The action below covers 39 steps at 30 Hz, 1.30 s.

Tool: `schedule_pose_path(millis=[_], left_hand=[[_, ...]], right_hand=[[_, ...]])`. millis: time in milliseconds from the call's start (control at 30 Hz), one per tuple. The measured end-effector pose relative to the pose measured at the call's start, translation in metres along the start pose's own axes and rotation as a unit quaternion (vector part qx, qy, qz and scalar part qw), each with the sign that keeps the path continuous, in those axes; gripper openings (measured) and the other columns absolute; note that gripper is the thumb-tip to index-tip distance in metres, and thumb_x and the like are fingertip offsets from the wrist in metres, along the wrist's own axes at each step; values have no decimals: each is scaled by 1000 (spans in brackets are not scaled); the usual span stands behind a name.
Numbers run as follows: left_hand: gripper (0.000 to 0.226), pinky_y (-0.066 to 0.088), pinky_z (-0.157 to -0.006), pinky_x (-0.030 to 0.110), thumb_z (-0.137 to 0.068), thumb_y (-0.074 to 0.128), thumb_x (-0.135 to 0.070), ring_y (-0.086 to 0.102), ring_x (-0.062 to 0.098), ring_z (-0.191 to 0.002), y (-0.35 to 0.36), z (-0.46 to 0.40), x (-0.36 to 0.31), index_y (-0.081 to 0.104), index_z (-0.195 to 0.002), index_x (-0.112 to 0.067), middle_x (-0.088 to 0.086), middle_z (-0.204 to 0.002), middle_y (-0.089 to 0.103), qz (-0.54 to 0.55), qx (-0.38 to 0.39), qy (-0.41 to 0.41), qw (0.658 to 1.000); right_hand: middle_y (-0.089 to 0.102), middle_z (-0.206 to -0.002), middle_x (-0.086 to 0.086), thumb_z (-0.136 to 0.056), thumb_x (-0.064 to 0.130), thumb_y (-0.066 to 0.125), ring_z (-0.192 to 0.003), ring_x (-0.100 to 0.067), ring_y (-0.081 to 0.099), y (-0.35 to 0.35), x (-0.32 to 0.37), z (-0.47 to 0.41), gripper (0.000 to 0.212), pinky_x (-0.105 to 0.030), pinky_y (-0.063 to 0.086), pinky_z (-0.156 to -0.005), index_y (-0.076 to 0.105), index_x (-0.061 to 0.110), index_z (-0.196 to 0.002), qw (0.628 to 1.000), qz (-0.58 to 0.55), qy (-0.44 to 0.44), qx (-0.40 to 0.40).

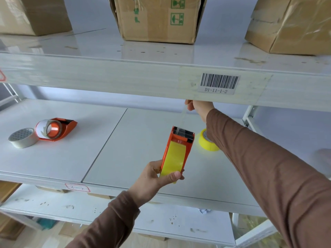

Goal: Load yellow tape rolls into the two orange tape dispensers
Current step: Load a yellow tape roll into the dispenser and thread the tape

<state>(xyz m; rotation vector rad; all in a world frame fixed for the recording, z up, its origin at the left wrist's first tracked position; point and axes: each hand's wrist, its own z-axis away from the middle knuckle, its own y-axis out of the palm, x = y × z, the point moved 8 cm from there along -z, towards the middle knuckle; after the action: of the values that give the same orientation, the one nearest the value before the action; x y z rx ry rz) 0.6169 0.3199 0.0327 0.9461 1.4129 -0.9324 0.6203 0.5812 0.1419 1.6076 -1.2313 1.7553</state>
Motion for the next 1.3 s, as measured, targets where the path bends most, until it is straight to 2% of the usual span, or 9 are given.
schedule_pose_path(millis=[367,533,600,667,800,967,1067,1200,1300], left_hand=[[32,56,-88,23,-84,79,-21,78,16,-101,6,9,-9,78,-112,-4,3,-105,83,-14,-22,63,998],[29,55,-86,22,-86,76,-17,77,14,-99,-4,-3,-16,77,-111,-2,7,-104,83,6,-57,80,995],[24,55,-86,23,-88,74,-17,77,15,-99,-10,-8,-15,77,-110,-7,8,-105,83,25,-69,84,994],[25,56,-86,25,-89,73,-17,77,17,-99,-14,-13,-14,76,-112,-9,11,-106,83,42,-80,85,992],[36,59,-94,35,-89,72,-20,77,30,-103,-19,-24,-4,67,-120,-3,23,-112,78,67,-109,79,989],[30,54,-103,50,-82,77,-49,63,36,-117,-38,-34,2,72,-109,-36,19,-123,57,21,-162,81,983],[27,56,-100,43,-85,73,-34,61,31,-112,-58,-39,13,69,-109,-23,17,-127,46,26,-185,68,980],[30,58,-99,49,-86,73,-34,67,39,-113,-92,-38,39,65,-113,-27,16,-127,56,35,-216,11,976],[29,62,-82,41,-94,74,-28,74,33,-94,-113,-38,57,63,-120,-24,15,-108,72,81,-226,-26,970]], right_hand=[[56,-68,-8,-99,11,51,-53,-19,44,23,-86,5,17,-24,40,-52,54,14,-82,992,-18,99,70],[68,-82,-5,-98,16,48,-73,-19,62,74,-128,65,22,-25,55,-59,65,16,-83,951,-126,207,193],[69,-77,-4,-100,16,48,-67,-16,67,94,-124,96,24,-24,55,-56,65,12,-83,923,-192,204,265],[74,-83,-5,-101,18,47,-78,-20,71,107,-117,115,24,-32,58,-69,68,11,-94,894,-271,186,304],[79,-90,-5,-95,16,49,-81,-17,76,118,-126,132,23,-29,61,-73,66,7,-108,855,-422,208,220],[69,-128,-15,-90,29,62,-114,-25,68,145,-145,148,46,-33,55,-96,62,6,-130,823,-481,244,177],[64,-137,-16,-101,52,36,-129,-28,56,166,-156,158,59,-41,40,-113,62,9,-133,770,-536,304,165],[60,-141,-13,-100,62,26,-128,-27,54,203,-155,166,71,-40,47,-97,60,10,-136,750,-536,337,191],[60,-141,-14,-101,60,27,-121,-25,59,225,-151,170,71,-40,49,-94,56,8,-140,742,-532,360,193]])
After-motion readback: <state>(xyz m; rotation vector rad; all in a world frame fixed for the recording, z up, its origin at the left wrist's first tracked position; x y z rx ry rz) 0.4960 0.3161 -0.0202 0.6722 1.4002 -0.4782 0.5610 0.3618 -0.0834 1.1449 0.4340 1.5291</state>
